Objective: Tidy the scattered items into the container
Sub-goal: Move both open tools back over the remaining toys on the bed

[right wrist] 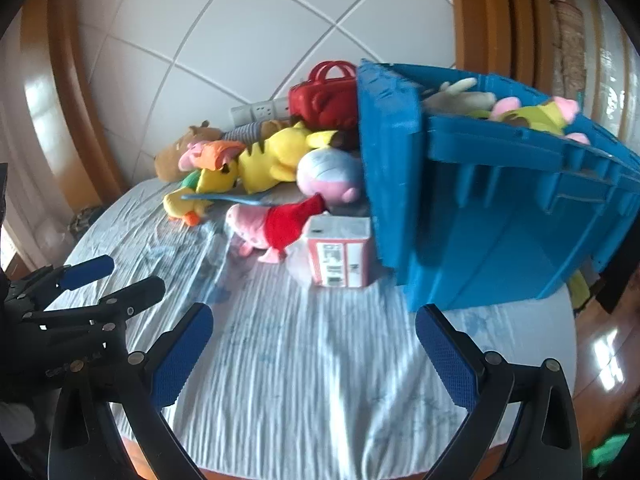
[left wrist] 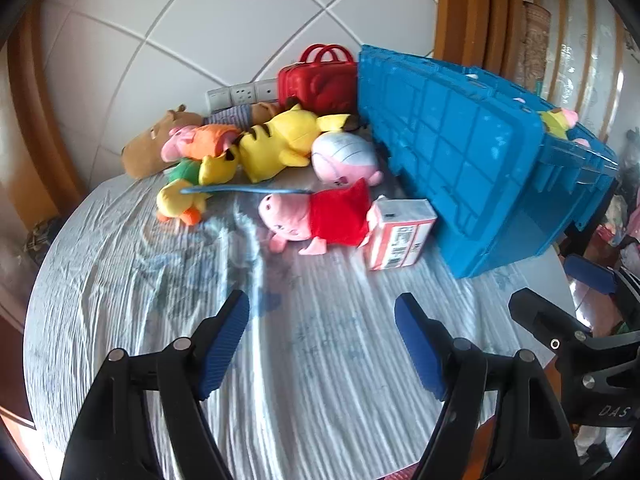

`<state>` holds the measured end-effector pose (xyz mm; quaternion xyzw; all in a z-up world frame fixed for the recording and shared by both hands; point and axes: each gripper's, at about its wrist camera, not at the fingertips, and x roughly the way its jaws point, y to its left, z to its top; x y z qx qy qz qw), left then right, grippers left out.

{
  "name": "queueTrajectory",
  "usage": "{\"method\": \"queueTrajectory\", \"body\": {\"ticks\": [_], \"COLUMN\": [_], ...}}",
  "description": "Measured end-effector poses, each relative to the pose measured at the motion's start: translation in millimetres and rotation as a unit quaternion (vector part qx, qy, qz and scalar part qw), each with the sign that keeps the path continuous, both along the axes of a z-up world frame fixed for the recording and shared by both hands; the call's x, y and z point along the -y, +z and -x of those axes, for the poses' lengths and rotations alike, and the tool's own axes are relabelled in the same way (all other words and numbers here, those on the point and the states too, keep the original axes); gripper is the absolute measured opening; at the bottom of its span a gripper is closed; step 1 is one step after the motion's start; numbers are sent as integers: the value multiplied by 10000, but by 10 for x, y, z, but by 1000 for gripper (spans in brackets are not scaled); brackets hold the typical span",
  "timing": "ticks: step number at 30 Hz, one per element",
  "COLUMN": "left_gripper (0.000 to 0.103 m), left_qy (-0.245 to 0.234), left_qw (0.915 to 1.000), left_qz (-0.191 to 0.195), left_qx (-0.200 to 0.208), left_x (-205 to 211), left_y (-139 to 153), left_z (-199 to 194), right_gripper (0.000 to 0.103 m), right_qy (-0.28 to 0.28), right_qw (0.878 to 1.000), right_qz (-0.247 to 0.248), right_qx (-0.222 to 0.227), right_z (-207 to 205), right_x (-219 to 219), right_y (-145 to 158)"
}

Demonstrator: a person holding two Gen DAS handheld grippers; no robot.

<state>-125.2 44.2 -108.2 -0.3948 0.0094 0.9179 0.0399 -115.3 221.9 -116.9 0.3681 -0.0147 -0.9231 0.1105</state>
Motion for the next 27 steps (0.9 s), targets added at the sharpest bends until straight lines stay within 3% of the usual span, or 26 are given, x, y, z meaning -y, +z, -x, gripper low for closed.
{"method": "queueTrajectory", "body": {"ticks": [13,27], "left_gripper": [75,75], "left_qy": [623,1075], "left_qw": [9978,9928], "left_qz": [-134,-164], "left_qx": [184,512], "left_x": [527,665], "left_y": [-195,-386], "left_z": [92,717], "right_gripper": [103,103], "right_qy": [605,1170], "right_qw": [9977,9913], "right_qz": [-241,-315], "right_qx": [195,514], "right_z": [298,1058], "right_x": [544,773], "right_y": [-184,-374]}}
